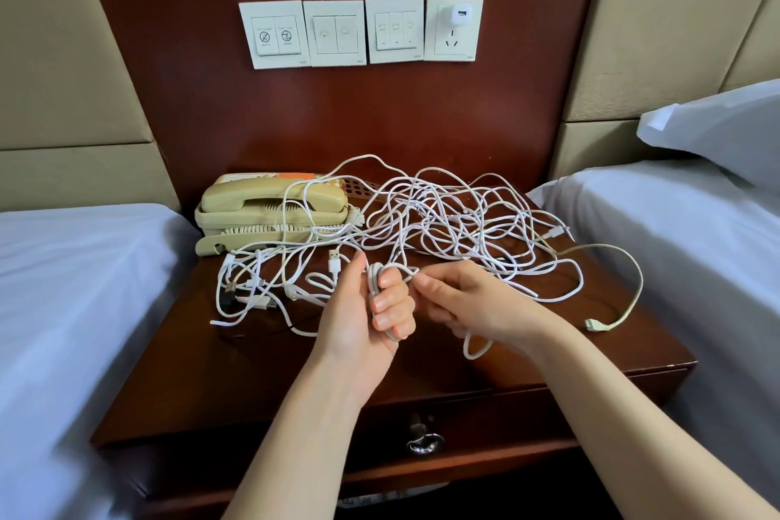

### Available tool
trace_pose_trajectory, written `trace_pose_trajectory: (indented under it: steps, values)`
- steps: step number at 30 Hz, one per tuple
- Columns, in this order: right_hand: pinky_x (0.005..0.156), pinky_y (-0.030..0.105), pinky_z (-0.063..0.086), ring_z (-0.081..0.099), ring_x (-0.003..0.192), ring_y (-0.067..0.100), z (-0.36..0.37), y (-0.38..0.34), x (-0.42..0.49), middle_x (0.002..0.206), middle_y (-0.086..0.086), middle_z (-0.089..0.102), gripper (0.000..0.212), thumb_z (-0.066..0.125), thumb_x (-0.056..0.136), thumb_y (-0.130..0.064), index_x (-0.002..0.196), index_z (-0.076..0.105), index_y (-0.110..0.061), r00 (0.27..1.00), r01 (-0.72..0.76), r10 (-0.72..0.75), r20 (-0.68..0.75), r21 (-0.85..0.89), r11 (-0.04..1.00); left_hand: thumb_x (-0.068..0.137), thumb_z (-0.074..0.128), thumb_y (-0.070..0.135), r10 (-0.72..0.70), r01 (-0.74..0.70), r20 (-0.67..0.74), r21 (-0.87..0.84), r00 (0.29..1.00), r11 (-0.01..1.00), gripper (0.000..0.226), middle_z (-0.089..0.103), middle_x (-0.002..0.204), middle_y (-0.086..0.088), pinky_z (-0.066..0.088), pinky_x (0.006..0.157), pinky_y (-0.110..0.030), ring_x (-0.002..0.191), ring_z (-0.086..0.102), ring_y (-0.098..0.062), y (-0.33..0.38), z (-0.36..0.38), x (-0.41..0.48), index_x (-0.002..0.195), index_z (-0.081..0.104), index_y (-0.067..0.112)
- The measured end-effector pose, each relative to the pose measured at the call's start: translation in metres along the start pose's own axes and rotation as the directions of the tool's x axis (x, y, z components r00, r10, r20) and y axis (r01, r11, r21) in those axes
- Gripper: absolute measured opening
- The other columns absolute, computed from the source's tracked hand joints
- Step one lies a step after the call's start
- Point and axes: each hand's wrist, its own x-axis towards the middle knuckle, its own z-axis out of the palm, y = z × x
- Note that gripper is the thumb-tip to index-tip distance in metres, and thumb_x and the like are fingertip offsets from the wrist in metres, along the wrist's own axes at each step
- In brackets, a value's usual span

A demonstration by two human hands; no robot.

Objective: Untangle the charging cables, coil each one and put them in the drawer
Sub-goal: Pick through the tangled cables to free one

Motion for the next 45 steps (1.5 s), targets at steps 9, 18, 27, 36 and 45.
trace_pose_trajectory:
  steps: [9, 18, 27, 36, 45]
  values:
    - [0.048, 0.019, 0.031, 0.038, 0.04, 0.005, -0.008, 0.017, -0.001, 0.041, -0.009, 0.044, 0.039, 0.053, 0.094, -0.038, 0.061, 0.06, -0.02, 0.98, -0.057, -0.022, -0.2, -0.381, 0.923, 0.09, 0.045, 0.038, -0.186, 0.173, 0.007, 0.341, 0.982, 0.924, 0.045, 0.021, 0.041, 0.008, 0.017, 0.036, -0.018, 0.03, 0.02, -0.004, 0.002, -0.006, -0.005, 0.052, 0.039, 0.016]
    - [0.05, 0.018, 0.029, 0.033, 0.045, 0.005, -0.017, 0.007, -0.003, 0.051, -0.004, 0.038, 0.042, 0.05, 0.095, -0.039, 0.059, 0.058, -0.018, 0.978, -0.065, 0.022, -0.206, -0.204, 0.977, 0.098, 0.037, 0.023, -0.035, 0.039, -0.018, 0.319, 0.999, 0.947, 0.044, 0.02, 0.044, 0.008, 0.021, 0.032, -0.016, 0.032, 0.019, -0.004, 0.017, -0.012, -0.006, 0.055, 0.033, 0.017]
    - [0.053, 0.022, 0.026, 0.029, 0.051, 0.011, -0.028, 0.002, -0.007, 0.049, -0.005, 0.035, 0.044, 0.038, 0.102, -0.023, 0.063, 0.059, -0.015, 0.974, -0.104, 0.094, -0.206, -0.038, 0.994, 0.099, 0.037, 0.022, 0.03, -0.01, -0.05, 0.351, 0.998, 0.937, 0.045, 0.019, 0.045, 0.007, 0.022, 0.032, -0.017, 0.032, 0.019, -0.005, 0.019, -0.014, -0.007, 0.055, 0.031, 0.017]
    - [0.053, 0.033, 0.017, 0.019, 0.057, 0.021, -0.037, 0.011, -0.014, 0.065, 0.008, 0.024, 0.047, 0.045, 0.098, -0.038, 0.055, 0.046, -0.02, 0.988, -0.023, 0.025, -0.155, 0.019, 1.0, 0.1, 0.036, 0.023, 0.157, -0.106, -0.173, 0.272, 0.972, 0.956, 0.043, 0.022, 0.041, 0.009, 0.022, 0.03, -0.016, 0.03, 0.02, -0.004, 0.039, -0.033, -0.01, 0.057, 0.029, 0.018]
    - [0.049, 0.022, 0.03, 0.032, 0.053, 0.008, -0.042, 0.006, -0.023, 0.056, 0.0, 0.035, 0.038, 0.059, 0.087, -0.041, 0.057, 0.05, -0.018, 0.995, 0.004, -0.008, 0.103, 0.033, 0.999, 0.098, 0.034, 0.021, 0.279, -0.256, -0.328, 0.112, 0.902, 0.96, 0.041, 0.021, 0.033, 0.01, 0.015, 0.03, -0.015, 0.024, 0.02, -0.005, 0.054, -0.049, -0.003, 0.059, 0.02, 0.022]
